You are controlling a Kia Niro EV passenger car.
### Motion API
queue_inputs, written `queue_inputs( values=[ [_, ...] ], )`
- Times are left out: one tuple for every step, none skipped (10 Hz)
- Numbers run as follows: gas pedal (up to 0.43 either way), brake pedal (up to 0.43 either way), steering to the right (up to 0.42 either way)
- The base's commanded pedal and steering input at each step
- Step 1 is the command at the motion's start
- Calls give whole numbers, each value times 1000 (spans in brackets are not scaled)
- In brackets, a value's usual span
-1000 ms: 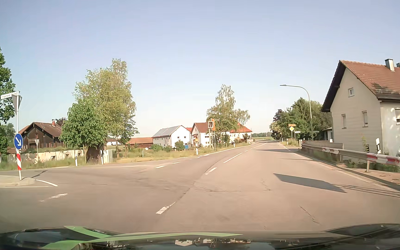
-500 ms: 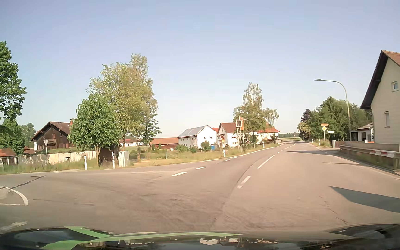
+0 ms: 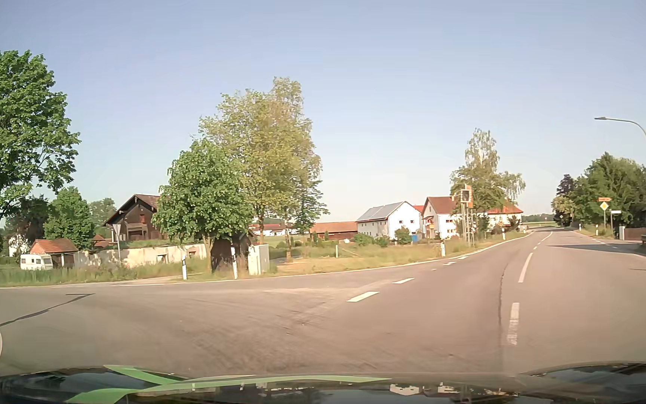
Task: Follow the waypoints while adhering to traffic rules and regulations
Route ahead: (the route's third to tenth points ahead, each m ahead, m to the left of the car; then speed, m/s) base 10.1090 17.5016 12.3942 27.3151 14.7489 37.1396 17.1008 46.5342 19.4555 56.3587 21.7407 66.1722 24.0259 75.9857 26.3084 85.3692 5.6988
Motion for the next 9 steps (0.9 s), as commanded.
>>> queue_inputs(
  values=[
    [20, 0, -318],
    [39, 0, -335],
    [110, 0, -349],
    [118, 0, -355],
    [130, 0, -355],
    [130, 0, -354],
    [130, 0, -353],
    [130, 0, -363],
    [130, 0, -371]
  ],
)
